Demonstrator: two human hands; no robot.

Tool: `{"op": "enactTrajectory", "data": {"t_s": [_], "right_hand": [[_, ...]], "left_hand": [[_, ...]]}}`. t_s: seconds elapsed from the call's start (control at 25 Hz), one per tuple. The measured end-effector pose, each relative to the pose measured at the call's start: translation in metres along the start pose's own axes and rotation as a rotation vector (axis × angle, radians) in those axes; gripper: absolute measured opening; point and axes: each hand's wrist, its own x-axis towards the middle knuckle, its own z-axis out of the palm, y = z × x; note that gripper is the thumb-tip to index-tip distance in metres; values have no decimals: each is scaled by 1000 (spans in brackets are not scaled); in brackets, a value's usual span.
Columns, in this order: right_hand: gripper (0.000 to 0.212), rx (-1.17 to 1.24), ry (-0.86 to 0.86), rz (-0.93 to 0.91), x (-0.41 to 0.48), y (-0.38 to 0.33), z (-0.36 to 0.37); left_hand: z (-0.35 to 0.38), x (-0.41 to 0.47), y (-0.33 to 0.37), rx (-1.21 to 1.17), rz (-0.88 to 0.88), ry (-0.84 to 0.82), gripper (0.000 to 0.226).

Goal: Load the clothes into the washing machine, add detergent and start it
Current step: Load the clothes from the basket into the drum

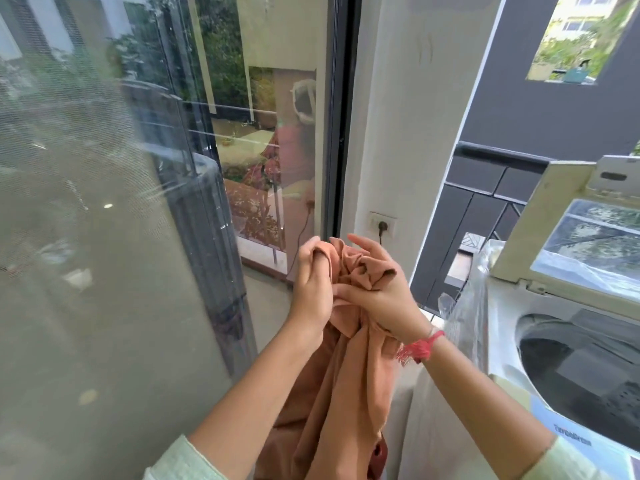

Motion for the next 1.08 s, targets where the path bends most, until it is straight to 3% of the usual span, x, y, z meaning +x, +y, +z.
{"op": "enactTrajectory", "data": {"t_s": [0.04, 0.12, 0.24, 0.32, 0.4, 0.48, 0.56, 0.68, 0.72, 0.8, 0.88, 0.92, 1.0, 1.08], "right_hand": [[70, -101, 5, -4, 1, 2, -1], [52, -295, 28, -48, -3, 7, 4], [17, -422, 124, -92, -3, 9, 12], [17, -255, 294, -24, 5, 4, 0], [24, -112, 464, -56, 14, -15, -26], [27, -73, 579, -168, 17, -39, -54], [24, -85, 620, -245, 12, -59, -80], [23, -103, 565, -321, -14, -73, -113], [24, -250, 571, -382, -29, -77, -129], [37, -647, 524, -511, -59, -74, -164], [51, -1110, 338, -625, -94, -66, -201], [48, -1320, 224, -681, -112, -60, -223], [34, -1557, 100, -766, -143, -52, -271], [30, -1623, 134, -726, -171, -44, -326]], "left_hand": [[-6, 1, 0, -67, -58, -68, 37], [-15, -2, 5, -188, -122, -263, 36], [-23, -3, -2, -315, -108, -290, 53], [-33, -3, -19, -57, 42, -159, 77], [-39, -7, -54, 442, 203, -182, 116], [-26, -14, -90, 864, 171, -339, 145], [10, -15, -109, 960, 95, -387, 153], [60, 0, -108, 636, 144, -216, 131], [74, 5, -106, 573, 192, -235, 111], [117, 16, -94, 660, 293, -331, 65], [169, 21, -85, 747, 326, -414, 46], [197, 19, -78, 767, 320, -413, 32], [237, 10, -76, 683, 377, -363, 23], [273, -11, -81, 618, 494, -450, 37]]}}
